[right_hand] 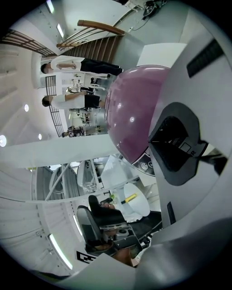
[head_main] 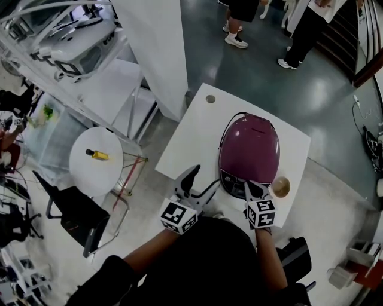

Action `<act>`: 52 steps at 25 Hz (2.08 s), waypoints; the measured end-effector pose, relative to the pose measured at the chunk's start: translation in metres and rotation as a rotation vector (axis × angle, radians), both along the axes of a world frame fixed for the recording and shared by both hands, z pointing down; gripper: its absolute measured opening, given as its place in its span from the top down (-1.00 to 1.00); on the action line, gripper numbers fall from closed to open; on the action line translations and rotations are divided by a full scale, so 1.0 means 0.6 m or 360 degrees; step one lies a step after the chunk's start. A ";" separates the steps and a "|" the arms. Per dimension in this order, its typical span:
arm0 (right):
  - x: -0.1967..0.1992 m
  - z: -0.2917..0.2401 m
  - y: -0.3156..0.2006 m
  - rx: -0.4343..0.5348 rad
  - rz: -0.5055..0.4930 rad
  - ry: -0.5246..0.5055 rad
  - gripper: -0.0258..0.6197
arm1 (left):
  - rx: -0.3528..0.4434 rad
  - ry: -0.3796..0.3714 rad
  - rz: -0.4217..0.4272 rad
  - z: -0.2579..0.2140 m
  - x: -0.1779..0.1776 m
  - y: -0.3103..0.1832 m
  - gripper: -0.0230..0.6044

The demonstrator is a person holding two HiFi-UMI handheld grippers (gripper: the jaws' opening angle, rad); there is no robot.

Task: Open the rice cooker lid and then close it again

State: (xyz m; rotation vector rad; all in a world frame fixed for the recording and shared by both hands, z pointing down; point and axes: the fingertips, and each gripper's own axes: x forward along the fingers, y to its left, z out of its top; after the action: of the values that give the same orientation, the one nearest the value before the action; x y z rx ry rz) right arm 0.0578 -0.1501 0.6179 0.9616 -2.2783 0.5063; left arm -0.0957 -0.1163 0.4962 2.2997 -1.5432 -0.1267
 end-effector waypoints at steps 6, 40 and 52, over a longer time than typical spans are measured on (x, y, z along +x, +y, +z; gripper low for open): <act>0.000 -0.001 -0.001 -0.0003 0.0014 -0.0012 0.92 | 0.0016 0.0000 0.0002 -0.001 0.000 0.001 0.01; -0.002 0.003 0.005 0.0162 0.0056 0.0130 0.92 | 0.0017 0.0021 0.0008 0.003 -0.005 0.031 0.01; -0.005 0.004 -0.001 0.0196 0.0125 0.0113 0.92 | 0.0032 0.0030 0.0024 0.001 -0.017 0.048 0.01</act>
State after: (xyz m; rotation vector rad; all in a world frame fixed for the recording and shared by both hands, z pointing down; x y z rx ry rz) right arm 0.0549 -0.1509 0.6203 1.1157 -2.2356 0.3621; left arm -0.1057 -0.0873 0.4969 2.3185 -1.5216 -0.1596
